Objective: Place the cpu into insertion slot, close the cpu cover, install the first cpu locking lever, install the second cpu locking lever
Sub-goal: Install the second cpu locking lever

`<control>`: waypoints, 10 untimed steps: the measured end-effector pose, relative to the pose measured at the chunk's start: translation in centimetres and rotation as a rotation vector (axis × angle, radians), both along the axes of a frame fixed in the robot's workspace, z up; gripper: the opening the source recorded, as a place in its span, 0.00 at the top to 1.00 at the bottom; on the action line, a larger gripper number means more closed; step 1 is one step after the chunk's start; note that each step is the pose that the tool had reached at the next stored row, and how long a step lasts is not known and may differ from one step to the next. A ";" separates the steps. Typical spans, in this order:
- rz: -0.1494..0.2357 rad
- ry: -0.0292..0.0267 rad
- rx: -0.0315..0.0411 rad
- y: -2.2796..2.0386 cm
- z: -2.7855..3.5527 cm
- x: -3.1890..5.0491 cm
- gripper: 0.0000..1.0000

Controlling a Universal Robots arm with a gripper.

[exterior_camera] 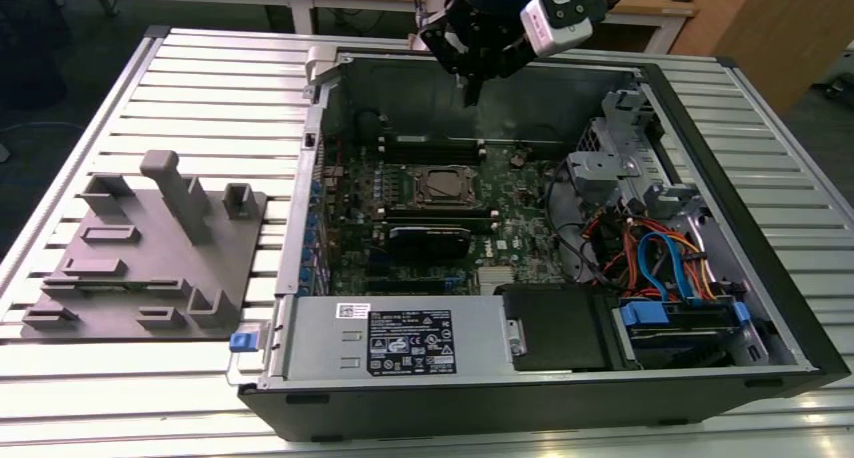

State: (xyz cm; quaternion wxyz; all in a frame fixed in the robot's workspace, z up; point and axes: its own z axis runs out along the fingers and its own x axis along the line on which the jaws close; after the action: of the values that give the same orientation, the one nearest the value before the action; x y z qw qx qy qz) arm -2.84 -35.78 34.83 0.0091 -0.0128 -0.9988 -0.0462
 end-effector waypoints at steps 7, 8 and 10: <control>0.000 -0.0004 -0.0001 -0.14 -0.20 -0.02 0.89; 0.000 -0.0005 0.0001 -0.21 -0.27 -0.03 0.89; 0.000 -0.0009 0.0001 -0.31 -0.43 -0.06 0.89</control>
State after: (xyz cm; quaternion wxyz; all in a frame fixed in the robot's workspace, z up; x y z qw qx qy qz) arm -2.90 -36.09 34.40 0.0087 -0.0128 -0.9988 -0.0462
